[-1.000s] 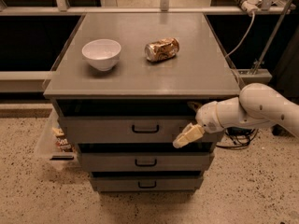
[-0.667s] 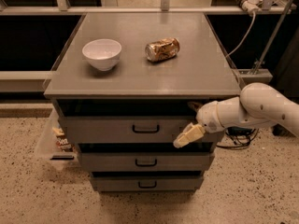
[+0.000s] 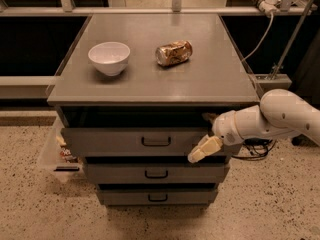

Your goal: Open top drawer

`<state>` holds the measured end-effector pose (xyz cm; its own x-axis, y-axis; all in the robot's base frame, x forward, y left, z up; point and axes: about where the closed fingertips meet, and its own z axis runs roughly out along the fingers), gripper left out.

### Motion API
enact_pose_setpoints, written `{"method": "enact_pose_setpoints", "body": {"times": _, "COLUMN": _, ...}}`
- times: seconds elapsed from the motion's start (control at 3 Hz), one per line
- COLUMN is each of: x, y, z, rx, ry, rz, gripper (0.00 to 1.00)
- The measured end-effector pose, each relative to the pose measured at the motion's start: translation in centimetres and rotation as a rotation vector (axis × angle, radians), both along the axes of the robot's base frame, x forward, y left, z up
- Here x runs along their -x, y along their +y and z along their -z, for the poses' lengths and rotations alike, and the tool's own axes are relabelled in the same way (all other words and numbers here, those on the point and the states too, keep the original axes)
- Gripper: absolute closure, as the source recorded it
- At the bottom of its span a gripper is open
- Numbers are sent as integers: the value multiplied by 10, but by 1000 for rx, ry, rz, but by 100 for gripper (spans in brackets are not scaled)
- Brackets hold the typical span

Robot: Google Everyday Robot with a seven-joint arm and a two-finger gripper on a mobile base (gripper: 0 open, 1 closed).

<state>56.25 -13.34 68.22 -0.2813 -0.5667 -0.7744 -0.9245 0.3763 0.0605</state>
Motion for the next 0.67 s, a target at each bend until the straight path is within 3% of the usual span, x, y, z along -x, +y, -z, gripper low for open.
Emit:
{"method": "enact_pose_setpoints", "body": {"times": 0.33, "x": 40, "y": -7, "z": -3, "rx": 102, "ry": 65, "rz": -29, "gripper": 0}}
{"method": "enact_pose_setpoints", "body": {"times": 0.67, "x": 61, "y": -10, "z": -4, "rx": 165, "ry": 105, "rz": -45, "gripper": 0}}
